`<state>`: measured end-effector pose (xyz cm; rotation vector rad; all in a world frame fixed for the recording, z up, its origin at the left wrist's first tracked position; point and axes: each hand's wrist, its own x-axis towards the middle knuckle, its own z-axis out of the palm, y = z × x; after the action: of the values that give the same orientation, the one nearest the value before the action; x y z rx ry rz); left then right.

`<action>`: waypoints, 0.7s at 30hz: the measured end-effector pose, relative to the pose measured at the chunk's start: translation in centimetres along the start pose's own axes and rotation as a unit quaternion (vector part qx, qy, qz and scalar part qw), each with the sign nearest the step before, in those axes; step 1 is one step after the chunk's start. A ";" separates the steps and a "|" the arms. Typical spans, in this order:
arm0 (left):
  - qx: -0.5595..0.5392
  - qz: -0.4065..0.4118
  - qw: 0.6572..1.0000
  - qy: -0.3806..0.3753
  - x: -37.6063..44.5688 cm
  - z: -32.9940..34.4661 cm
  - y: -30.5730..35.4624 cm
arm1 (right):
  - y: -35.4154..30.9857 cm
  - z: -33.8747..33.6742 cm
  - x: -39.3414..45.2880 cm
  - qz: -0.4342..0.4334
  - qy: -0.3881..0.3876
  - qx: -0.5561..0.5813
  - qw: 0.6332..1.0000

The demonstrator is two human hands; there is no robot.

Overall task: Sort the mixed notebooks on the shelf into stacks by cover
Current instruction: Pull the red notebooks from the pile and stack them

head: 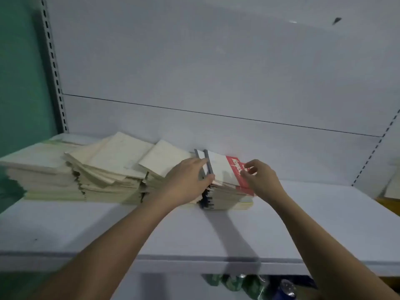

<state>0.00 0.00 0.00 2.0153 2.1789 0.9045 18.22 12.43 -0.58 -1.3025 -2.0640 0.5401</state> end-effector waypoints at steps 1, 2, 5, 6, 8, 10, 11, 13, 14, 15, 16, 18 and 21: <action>-0.009 -0.008 1.000 -0.012 0.8 0.4 -0.2 | 0.2 0.2 0.8 0.023 0.004 -0.005 1.000; -0.018 -0.016 0.999 -0.023 1.7 0.9 -0.6 | 0.7 0.4 1.7 0.044 0.019 -0.016 0.999; -0.060 -0.033 0.997 -0.043 3.8 2.3 -1.4 | 2.5 1.6 4.0 0.099 -0.004 -0.017 0.995; -0.073 -0.039 0.996 -0.046 4.3 2.7 -1.5 | 3.0 1.9 4.5 0.115 -0.020 0.001 0.993; -0.086 -0.047 0.994 -0.042 4.9 3.2 -1.6 | 3.9 2.0 5.4 0.144 -0.049 0.048 0.987; -0.081 -0.055 0.995 -0.035 5.1 3.6 -1.8 | 4.5 1.6 5.8 0.165 -0.080 0.093 0.979; -0.075 -0.057 0.995 -0.026 5.2 3.8 -1.7 | 4.7 1.2 5.9 0.170 -0.098 0.106 0.975; -0.070 -0.072 0.995 -0.011 5.3 4.1 -1.7 | 5.2 0.5 6.1 0.163 -0.122 0.106 0.973; -0.067 -0.079 0.995 -0.007 5.3 4.3 -1.6 | 5.5 0.1 6.2 0.154 -0.124 0.094 0.976; -0.059 -0.084 0.995 -0.002 5.4 4.5 -1.4 | 5.9 -0.3 6.3 0.144 -0.117 0.079 0.979; -0.047 -0.088 0.995 0.007 5.5 4.5 -1.0 | 6.3 -0.7 6.4 0.135 -0.101 0.076 0.983; -0.033 -0.092 0.994 0.047 5.9 4.6 -0.3 | 6.8 -1.5 6.6 0.127 -0.058 0.160 0.977; -0.128 -0.142 0.974 0.123 6.7 4.0 1.1 | 6.1 -2.7 6.4 0.128 -0.046 0.362 0.922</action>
<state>1.60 7.67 -0.46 1.4977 2.2477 1.3679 22.10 20.83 -0.65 -1.0915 -1.5115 1.3499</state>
